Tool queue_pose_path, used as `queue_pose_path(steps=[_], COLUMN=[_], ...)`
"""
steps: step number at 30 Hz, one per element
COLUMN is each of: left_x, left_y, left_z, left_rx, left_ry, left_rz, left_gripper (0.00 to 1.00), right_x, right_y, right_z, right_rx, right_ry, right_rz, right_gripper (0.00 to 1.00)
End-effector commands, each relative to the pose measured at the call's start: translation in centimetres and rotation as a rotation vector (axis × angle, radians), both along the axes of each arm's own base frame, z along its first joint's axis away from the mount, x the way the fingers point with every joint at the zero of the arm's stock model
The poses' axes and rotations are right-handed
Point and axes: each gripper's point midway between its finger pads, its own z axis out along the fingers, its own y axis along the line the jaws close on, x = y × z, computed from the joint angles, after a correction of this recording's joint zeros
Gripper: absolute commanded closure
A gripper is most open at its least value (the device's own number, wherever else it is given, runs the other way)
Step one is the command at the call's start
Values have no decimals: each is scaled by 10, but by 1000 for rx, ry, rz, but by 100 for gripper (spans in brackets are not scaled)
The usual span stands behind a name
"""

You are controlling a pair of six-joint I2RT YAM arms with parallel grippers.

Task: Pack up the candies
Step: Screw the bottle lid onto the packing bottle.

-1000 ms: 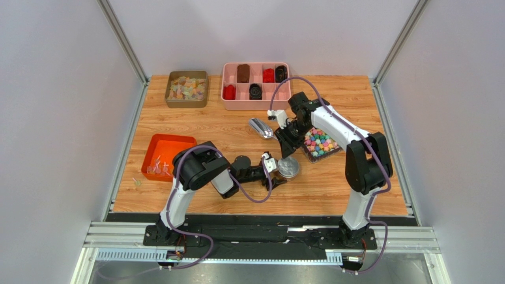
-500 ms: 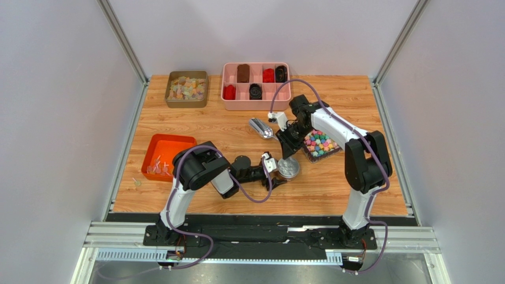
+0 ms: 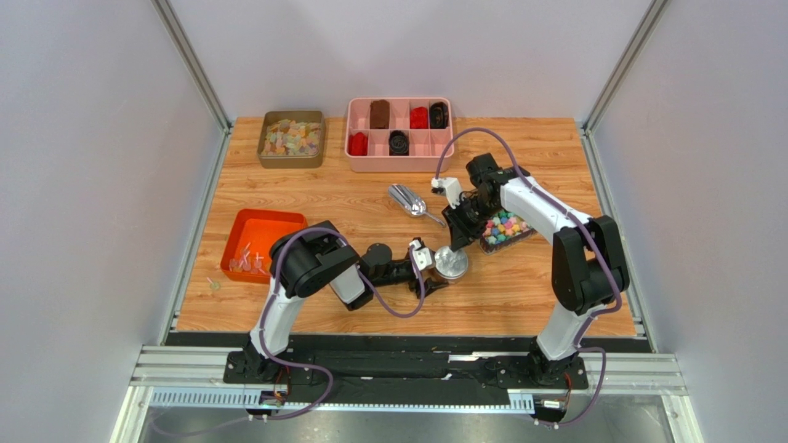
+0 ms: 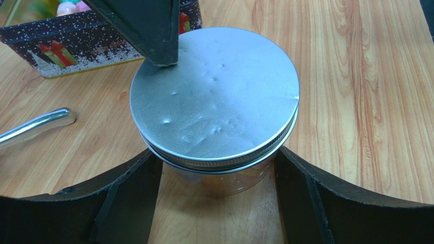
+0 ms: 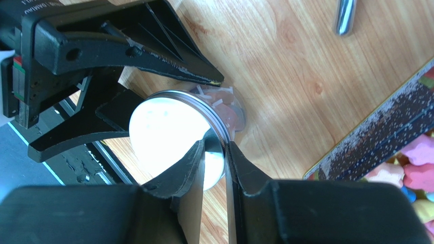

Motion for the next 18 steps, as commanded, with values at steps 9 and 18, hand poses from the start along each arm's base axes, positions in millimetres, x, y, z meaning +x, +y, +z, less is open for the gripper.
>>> queue_pose_path(steps=[9, 18], left_x=[28, 33], left_y=[0, 2], left_z=[39, 39], left_rx=[-123, -123], left_ry=[-145, -135], left_rz=[92, 109], left_gripper=[29, 29], right_x=[-58, -76], right_y=[-33, -38], right_z=[-5, -3], right_rx=[-102, -107], right_ry=[113, 151], right_rz=[23, 44], right_gripper=[79, 82])
